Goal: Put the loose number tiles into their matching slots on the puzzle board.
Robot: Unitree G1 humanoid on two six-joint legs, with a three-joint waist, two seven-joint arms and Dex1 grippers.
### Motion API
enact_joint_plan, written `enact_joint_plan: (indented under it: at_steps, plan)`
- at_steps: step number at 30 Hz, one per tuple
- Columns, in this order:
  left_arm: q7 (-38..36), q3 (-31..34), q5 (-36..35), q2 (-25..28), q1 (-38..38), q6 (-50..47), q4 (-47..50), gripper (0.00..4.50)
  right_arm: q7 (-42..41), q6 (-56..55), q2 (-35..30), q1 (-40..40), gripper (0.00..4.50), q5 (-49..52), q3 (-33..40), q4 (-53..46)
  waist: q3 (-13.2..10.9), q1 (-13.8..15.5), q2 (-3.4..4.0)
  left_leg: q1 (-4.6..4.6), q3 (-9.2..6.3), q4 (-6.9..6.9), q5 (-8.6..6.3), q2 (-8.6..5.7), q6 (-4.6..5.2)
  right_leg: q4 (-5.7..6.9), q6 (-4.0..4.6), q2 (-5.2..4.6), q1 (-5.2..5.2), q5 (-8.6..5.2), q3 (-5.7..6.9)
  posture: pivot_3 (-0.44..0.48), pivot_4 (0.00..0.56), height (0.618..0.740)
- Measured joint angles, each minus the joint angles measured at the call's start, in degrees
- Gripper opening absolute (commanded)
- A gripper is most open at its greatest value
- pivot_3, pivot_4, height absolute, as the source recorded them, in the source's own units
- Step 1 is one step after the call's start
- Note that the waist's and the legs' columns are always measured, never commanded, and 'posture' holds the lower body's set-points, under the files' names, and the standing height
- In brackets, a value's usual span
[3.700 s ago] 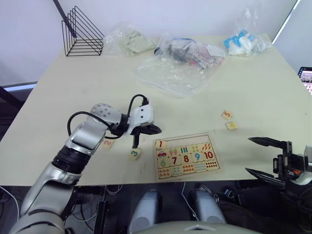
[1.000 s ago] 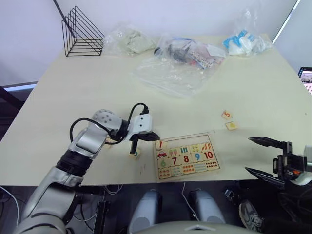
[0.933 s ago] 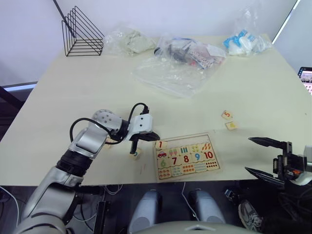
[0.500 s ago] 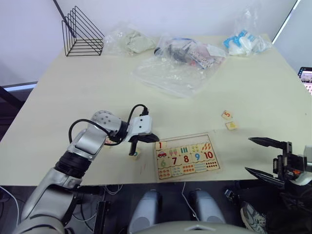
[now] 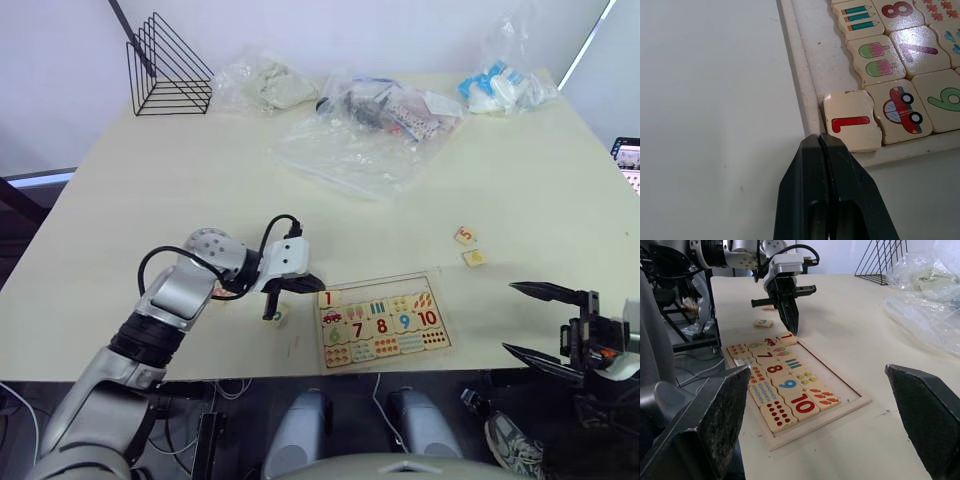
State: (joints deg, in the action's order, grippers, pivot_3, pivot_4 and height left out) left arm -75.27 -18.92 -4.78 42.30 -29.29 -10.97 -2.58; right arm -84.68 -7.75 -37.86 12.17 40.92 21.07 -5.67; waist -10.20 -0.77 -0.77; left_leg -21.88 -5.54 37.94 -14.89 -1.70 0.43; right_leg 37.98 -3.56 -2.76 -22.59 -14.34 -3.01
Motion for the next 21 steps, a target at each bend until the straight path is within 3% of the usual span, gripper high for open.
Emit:
enact_joint_plan:
  at_steps: [21]
  plan:
    - [0.0, 0.2, 0.0, -0.2, 0.7, 0.0, 0.8, 0.04, -0.1, 0.0, 0.0, 0.0, 4.50, 0.0, 0.0, 0.0, 0.0, 0.0, 0.00, 0.00, 0.00, 0.00, 0.00, 0.00, 0.00, 0.00, 0.00, 0.00, 0.00, 0.00, 0.00, 0.000, 0.150, 0.740]
